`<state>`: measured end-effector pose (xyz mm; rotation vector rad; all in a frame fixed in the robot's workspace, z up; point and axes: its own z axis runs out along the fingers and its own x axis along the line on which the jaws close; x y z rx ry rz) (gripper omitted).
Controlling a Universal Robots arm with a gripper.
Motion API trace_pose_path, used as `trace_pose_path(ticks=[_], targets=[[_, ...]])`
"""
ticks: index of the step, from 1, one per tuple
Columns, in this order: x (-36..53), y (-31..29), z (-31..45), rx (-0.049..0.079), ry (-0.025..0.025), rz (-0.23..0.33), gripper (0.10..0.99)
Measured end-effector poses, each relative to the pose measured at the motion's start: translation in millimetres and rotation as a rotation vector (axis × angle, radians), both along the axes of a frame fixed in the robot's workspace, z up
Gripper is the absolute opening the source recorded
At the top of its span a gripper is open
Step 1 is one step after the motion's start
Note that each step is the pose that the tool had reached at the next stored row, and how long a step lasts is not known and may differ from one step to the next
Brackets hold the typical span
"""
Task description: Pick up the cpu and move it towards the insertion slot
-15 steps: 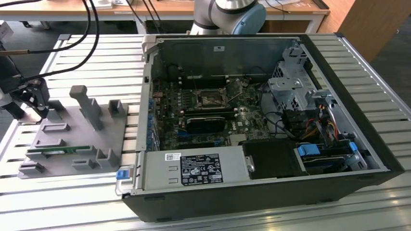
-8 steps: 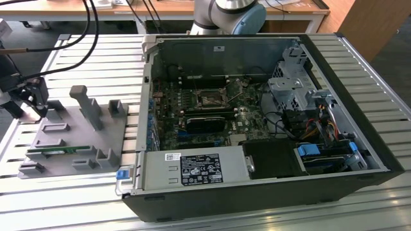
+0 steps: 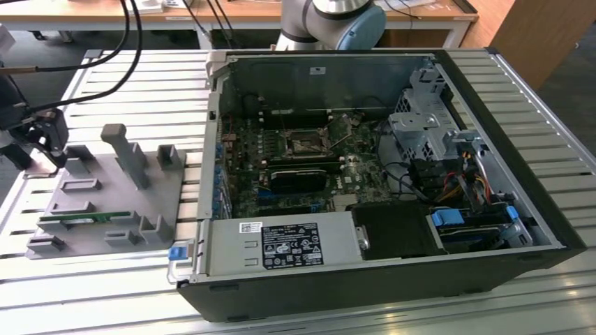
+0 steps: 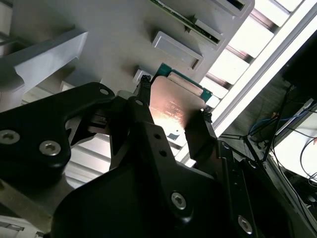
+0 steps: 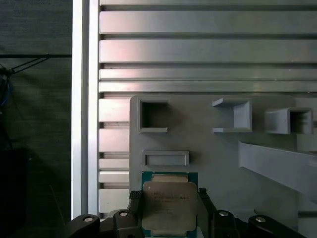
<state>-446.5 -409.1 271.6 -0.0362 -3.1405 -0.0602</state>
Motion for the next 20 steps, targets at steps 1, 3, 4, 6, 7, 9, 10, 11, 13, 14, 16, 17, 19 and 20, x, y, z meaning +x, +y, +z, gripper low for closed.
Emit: trace_pose_path(ticks=[1,3,4,6,7,9,10,11,13,14,16,17,19,20], targets=[[0.0,0.0,0.5,0.0,-0.0001,0.0,0.529],[0.0,0.0,1.6,0.0,-0.0001,0.0,0.529],[0.0,0.0,2.0,0.0,-0.0002,0.0,0.529],[0.0,0.1,3.0,0.0,-0.0001,0.0,0.529],[0.0,0.1,3.3,0.0,-0.0002,0.0,0.529],[0.0,0.1,4.3,0.0,0.0,0.0,0.529],[0.0,0.1,5.0,0.0,0.0,0.0,0.529],[0.0,0.1,5.6,0.0,0.0,0.0,0.529],[0.0,0.1,6.5,0.0,-0.0002,0.0,0.529],[0.0,0.1,7.1,0.0,-0.0001,0.0,0.529],[0.0,0.1,8.0,0.0,-0.0002,0.0,0.529],[0.0,0.1,8.6,0.0,-0.0001,0.0,0.529],[0.0,0.1,9.5,0.0,-0.0001,0.0,0.529],[0.0,0.1,10.0,0.0,-0.0001,0.0,0.529]])
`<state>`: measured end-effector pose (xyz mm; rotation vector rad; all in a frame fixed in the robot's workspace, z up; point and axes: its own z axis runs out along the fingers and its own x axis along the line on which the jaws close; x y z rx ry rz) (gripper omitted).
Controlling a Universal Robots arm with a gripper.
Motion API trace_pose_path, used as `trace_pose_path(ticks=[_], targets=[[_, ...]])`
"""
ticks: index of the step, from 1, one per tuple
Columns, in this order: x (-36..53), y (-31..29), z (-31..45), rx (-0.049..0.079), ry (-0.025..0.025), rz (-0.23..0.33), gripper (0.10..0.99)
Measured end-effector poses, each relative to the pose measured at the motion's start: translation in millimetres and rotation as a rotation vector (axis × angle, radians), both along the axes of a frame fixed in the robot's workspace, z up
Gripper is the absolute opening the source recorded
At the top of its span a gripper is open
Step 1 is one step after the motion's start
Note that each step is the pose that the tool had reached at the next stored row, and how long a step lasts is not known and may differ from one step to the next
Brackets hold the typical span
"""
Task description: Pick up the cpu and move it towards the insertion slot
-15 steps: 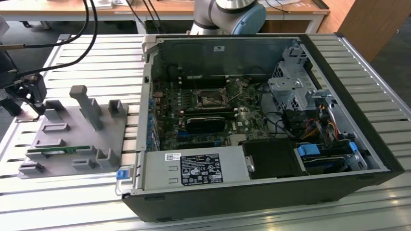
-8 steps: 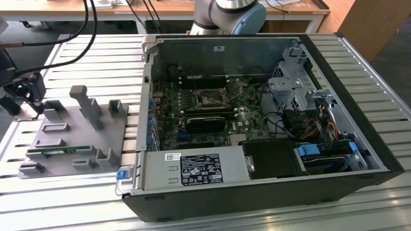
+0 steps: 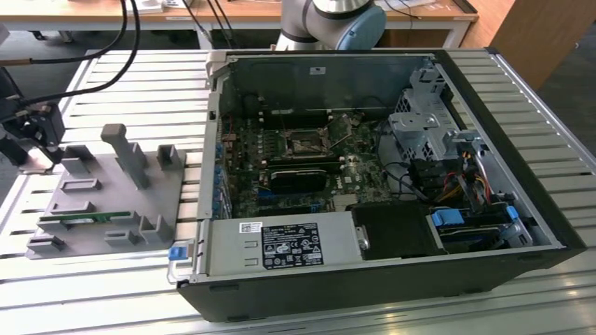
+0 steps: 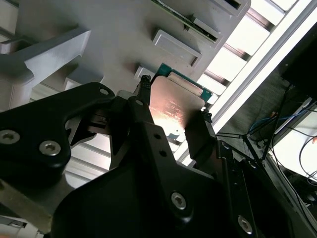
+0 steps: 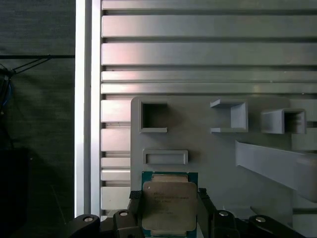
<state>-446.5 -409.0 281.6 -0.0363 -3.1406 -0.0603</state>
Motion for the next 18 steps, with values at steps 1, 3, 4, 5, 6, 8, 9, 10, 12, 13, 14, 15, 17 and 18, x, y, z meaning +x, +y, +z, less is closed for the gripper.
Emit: trace_pose_path(ticks=[1,3,4,5,6,8,9,10,12,13,14,15,17,18], targets=[[0.0,0.0,0.6,0.0,0.0001,0.0,0.529],[0.0,0.0,1.6,0.0,0.0,0.0,0.529],[0.0,0.0,2.1,0.0,0.0,0.0,0.529],[0.0,0.0,2.7,0.0,0.0,0.0,0.529],[0.0,0.0,3.2,0.0,0.0,0.0,0.529],[0.0,0.0,4.3,0.0,0.0,0.0,0.529],[0.0,0.0,5.3,0.0,0.0,0.0,0.529],[0.0,0.0,5.8,0.0,0.0,0.0,0.529],[0.0,0.0,7.0,0.0,0.0001,0.0,0.529],[0.0,0.0,8.0,0.0,0.0,0.0,0.529],[0.0,0.0,8.5,0.0,0.0001,0.0,0.529],[0.0,0.0,9.0,0.0,0.0,0.0,0.529],[0.0,0.0,10.1,0.0,0.0,0.0,0.529],[0.0,0.0,10.7,0.0,0.0,0.0,0.529]])
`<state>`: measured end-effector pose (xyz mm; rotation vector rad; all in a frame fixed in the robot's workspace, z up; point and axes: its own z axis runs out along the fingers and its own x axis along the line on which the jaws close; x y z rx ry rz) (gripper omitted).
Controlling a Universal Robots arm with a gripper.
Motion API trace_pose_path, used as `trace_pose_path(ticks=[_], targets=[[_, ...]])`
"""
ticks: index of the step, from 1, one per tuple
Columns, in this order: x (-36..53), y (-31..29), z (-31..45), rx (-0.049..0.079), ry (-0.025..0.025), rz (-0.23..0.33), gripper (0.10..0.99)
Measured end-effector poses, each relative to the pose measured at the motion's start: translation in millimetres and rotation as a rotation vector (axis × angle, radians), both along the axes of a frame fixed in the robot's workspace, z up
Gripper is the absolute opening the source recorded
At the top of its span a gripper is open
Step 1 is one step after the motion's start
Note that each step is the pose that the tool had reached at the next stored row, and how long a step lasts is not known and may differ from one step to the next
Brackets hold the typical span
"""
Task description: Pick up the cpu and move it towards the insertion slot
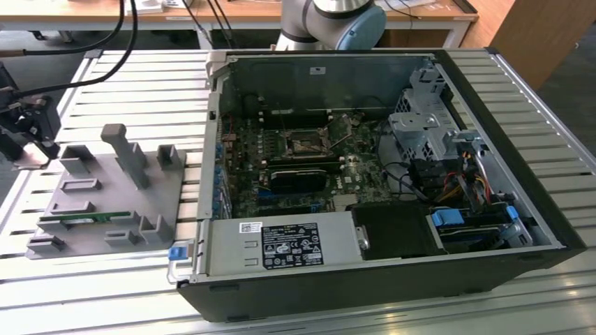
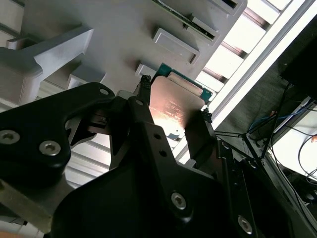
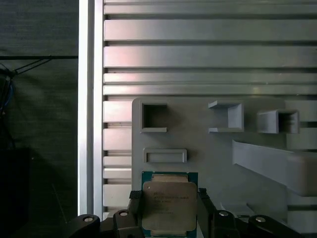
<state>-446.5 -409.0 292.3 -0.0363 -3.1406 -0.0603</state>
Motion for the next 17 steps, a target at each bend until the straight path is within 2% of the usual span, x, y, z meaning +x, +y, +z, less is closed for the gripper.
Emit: trace_pose_path(ticks=[17], targets=[[0.0,0.0,9.7,0.0,-0.0001,0.0,0.529]])
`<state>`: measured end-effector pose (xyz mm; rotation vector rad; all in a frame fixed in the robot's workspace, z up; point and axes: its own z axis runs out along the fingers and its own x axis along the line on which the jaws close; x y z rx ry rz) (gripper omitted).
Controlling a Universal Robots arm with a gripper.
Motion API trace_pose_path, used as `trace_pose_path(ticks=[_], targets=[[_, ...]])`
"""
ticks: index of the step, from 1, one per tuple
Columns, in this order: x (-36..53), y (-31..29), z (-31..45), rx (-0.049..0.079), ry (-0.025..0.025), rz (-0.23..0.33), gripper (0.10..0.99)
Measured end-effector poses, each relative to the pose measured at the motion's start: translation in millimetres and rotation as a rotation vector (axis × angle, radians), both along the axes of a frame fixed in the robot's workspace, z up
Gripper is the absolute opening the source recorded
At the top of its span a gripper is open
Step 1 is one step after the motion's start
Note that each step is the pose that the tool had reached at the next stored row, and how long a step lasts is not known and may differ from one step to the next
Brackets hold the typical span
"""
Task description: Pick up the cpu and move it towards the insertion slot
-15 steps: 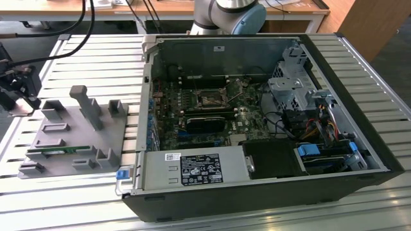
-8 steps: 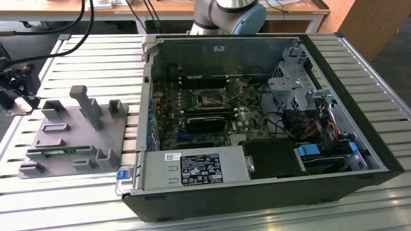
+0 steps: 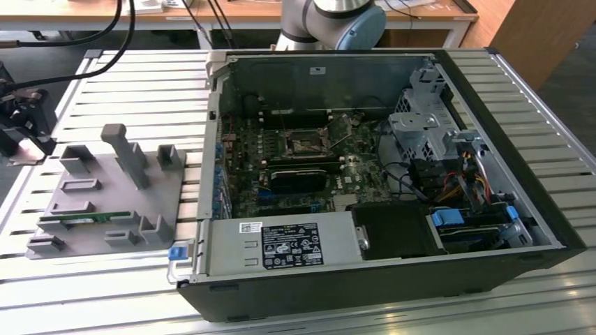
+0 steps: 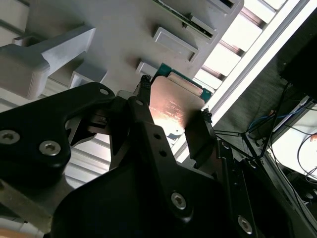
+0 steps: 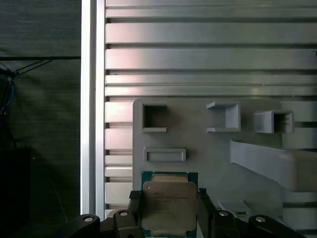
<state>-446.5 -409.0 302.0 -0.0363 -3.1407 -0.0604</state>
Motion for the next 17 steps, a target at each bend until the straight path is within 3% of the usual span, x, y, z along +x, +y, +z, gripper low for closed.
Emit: trace_pose_path(ticks=[17], targets=[[0.0,0.0,10.4,0.0,0.0001,0.0,0.529]])
